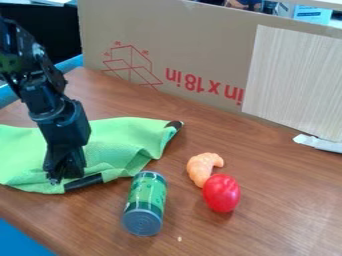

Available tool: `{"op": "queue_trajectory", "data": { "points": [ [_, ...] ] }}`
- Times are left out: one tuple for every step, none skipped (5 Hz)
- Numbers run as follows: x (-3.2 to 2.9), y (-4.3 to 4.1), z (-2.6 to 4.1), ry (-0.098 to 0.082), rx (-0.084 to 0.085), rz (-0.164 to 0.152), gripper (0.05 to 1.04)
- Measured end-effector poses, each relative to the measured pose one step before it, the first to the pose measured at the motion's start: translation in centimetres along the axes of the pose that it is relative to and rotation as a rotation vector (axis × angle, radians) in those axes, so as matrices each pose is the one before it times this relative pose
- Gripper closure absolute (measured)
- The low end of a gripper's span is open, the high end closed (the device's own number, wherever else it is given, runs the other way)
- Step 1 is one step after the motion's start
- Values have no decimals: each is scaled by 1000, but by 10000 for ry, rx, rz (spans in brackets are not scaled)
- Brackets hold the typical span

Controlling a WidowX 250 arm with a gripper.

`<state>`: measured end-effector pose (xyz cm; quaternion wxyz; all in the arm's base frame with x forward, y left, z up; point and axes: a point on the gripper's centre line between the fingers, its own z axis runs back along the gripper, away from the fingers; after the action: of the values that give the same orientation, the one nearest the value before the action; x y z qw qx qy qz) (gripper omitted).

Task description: Unfold the cloth from bottom to top

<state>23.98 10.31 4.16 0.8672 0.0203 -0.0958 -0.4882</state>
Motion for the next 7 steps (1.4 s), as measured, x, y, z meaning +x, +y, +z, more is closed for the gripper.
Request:
{"op": "queue_trajectory", "data": {
  "points": [
    [74,1072,1028,-326,19,262,1026],
    [240,1992,1861,-449,229,498,1026],
    [239,2017,986,-316,-16,406,1026],
    [-43,1612,512,-234,-241,309,1026],
    [-399,-205,-778,248,-330,90,1026],
    [96,-96,-24,-5,-54,-91,1026],
    [26,-114,-106,-9,-32,-163,1026]
  ]
}}
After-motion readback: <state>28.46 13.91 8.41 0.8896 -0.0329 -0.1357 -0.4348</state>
